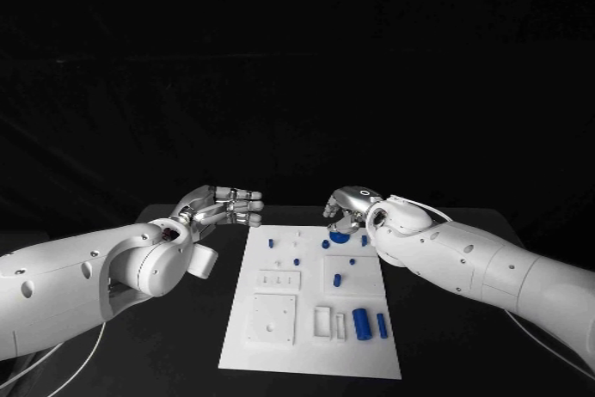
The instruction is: Assemble the parts on the task board
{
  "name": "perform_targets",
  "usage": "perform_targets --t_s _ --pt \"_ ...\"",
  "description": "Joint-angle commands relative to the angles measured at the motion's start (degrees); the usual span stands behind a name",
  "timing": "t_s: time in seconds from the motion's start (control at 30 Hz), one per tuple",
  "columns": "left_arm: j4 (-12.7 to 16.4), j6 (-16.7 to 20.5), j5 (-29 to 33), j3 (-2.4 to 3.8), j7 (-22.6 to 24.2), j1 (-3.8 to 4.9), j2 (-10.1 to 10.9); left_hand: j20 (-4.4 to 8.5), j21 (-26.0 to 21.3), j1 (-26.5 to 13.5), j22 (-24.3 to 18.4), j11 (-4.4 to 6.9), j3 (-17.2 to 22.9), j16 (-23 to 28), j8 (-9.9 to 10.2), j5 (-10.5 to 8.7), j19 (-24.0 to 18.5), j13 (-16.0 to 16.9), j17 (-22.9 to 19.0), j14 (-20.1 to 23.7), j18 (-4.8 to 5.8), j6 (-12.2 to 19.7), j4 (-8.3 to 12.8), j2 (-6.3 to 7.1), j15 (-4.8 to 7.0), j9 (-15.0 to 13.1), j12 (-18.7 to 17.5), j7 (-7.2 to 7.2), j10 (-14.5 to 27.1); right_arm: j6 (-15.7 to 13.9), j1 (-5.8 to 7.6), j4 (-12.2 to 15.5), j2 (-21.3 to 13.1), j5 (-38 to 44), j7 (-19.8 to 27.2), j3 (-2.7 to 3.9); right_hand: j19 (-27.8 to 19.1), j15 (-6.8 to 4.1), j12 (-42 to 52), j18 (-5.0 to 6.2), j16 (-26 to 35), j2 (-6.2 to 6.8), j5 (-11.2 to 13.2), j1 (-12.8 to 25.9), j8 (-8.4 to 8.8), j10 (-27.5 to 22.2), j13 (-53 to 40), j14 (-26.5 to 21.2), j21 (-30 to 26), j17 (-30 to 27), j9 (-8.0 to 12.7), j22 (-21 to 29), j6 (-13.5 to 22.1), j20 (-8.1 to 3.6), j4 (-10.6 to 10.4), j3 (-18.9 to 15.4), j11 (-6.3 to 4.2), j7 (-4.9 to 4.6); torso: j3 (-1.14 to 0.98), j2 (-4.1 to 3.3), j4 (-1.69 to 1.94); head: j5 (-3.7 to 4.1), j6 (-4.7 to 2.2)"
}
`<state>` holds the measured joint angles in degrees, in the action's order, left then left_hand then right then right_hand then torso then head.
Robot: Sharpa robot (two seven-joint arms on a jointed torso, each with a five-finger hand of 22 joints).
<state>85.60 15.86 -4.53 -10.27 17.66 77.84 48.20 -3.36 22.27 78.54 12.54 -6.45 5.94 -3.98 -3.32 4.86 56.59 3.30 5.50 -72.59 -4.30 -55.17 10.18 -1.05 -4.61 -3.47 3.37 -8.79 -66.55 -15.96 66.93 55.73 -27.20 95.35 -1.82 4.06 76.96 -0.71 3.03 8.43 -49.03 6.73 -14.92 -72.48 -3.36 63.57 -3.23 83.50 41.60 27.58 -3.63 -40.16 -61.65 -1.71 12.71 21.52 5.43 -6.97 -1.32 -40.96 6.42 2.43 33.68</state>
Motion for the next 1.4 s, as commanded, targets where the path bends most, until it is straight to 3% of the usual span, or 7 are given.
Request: perform_targets --t_s 0.03,0.17,0.47,0.7,0.83,0.97,1.4 --pt "0.78 -0.76 -0.64 0.12 0.55 0.20 0.09 -0.08 0.31 -0.51 0.03 -0.24 0.01 0.00 -0.22 0.11 -0.52 0.01 0.07 -0.14 0.23 -0.11 0.24 0.01 0.07 -0.09 0.08 -0.11 0.43 1.27 -0.04 -0.68 0.57 6.16 -1.55 -0.68 0.73 0.25 0.27 0.54 -0.55 0.54 0.47 -0.46 -0.19 -0.51 -0.09 -0.39 -0.63 -0.33 -0.03 -0.73 0.45 0.02 0.11 -0.27 0.04 0.23 -0.20 -1.08 0.53 0.37 -0.21" --pt "1.29 -0.75 -0.65 0.16 0.49 0.30 0.20 -0.11 0.30 -0.58 0.01 -0.29 -0.02 0.00 -0.21 0.12 -0.55 0.01 0.07 -0.10 0.21 -0.01 0.24 -0.01 0.04 -0.08 0.09 -0.12 0.59 2.01 -0.07 -1.37 1.02 7.67 -2.10 -1.69 1.20 0.30 0.25 0.66 -1.06 0.76 0.83 -0.86 -0.19 -1.04 -0.09 -0.60 -2.08 -0.88 -0.02 -2.31 0.68 0.13 -0.09 -0.68 0.11 0.26 -0.36 -1.46 0.86 0.84 -0.35" --pt "1.89 -0.79 -0.78 0.20 0.37 0.54 0.38 -0.15 0.28 -0.66 -0.03 -0.31 -0.06 0.00 -0.23 0.11 -0.57 0.01 0.07 -0.06 0.20 -0.06 0.22 -0.02 0.02 -0.09 0.10 -0.13 0.64 2.09 -0.15 -3.15 1.92 9.17 -2.69 -2.81 2.20 0.33 0.26 0.78 -1.52 1.07 0.91 -1.50 -0.23 -1.39 -0.09 -0.67 -5.26 -1.48 -0.02 -6.04 1.12 0.17 -0.15 -1.11 0.22 0.19 -0.55 -2.25 1.22 1.22 -0.88" --pt "2.21 -0.87 -0.87 0.21 0.29 0.62 0.40 -0.18 0.25 -0.68 -0.09 -0.34 -0.09 0.00 -0.22 0.11 -0.57 0.02 0.07 0.00 0.17 -0.01 0.22 -0.02 -0.01 -0.08 0.10 -0.14 0.77 1.24 -0.18 -4.03 2.41 11.10 -3.43 -3.09 3.25 0.39 0.27 0.78 -1.86 1.25 1.41 -1.63 -0.18 -1.42 -0.09 -0.66 -8.00 -1.54 0.01 -9.96 1.11 0.22 0.07 -0.24 0.20 0.20 -0.59 -2.67 1.53 2.32 -1.34" --pt "2.31 -0.95 -0.95 0.23 0.22 0.70 0.43 -0.22 0.22 -0.79 -0.16 -0.36 -0.16 -0.01 -0.23 0.08 -0.56 0.02 0.09 0.01 0.16 -0.07 0.16 -0.05 -0.03 -0.09 0.11 -0.15 0.81 0.51 -0.19 -4.23 2.55 11.95 -3.88 -3.16 3.58 0.43 0.30 0.81 -2.05 1.98 2.68 -1.36 -0.06 -1.40 -0.10 -0.73 -9.22 -1.55 0.06 -11.66 0.97 0.28 -0.14 2.46 0.25 0.14 -0.52 -2.87 1.67 2.28 -1.46" --pt "2.33 -1.06 -0.99 0.24 0.10 0.75 0.40 -0.23 0.20 -0.86 -0.20 -0.36 -0.22 -0.02 -0.23 0.06 -0.54 0.02 0.10 -0.01 0.16 -0.05 0.11 -0.05 -0.02 -0.09 0.12 -0.14 0.80 0.00 -0.19 -4.41 2.77 12.57 -4.11 -3.19 3.74 0.49 0.28 0.77 -1.85 2.41 3.39 -1.41 -0.17 -1.43 -0.09 -0.64 -10.59 -1.73 0.03 -12.49 1.12 0.32 -0.45 2.95 0.25 0.18 -0.52 -3.08 1.73 2.30 -1.51" --pt "2.32 -1.25 -1.01 0.24 -0.10 0.77 0.22 -0.23 0.20 -0.86 -0.20 -0.36 -0.22 -0.02 -0.23 0.06 -0.54 0.02 0.10 -0.01 0.16 -0.05 0.11 -0.05 -0.02 -0.09 0.12 -0.14 0.80 1.02 -0.32 -5.38 3.52 12.76 -4.08 -3.42 4.80 0.38 0.25 0.74 -1.92 2.40 4.16 -0.81 -0.18 -0.74 -0.07 -0.73 -13.62 -1.71 0.02 -16.45 0.49 0.22 -0.73 5.62 0.11 0.33 -0.40 -4.05 2.15 2.53 -1.62"
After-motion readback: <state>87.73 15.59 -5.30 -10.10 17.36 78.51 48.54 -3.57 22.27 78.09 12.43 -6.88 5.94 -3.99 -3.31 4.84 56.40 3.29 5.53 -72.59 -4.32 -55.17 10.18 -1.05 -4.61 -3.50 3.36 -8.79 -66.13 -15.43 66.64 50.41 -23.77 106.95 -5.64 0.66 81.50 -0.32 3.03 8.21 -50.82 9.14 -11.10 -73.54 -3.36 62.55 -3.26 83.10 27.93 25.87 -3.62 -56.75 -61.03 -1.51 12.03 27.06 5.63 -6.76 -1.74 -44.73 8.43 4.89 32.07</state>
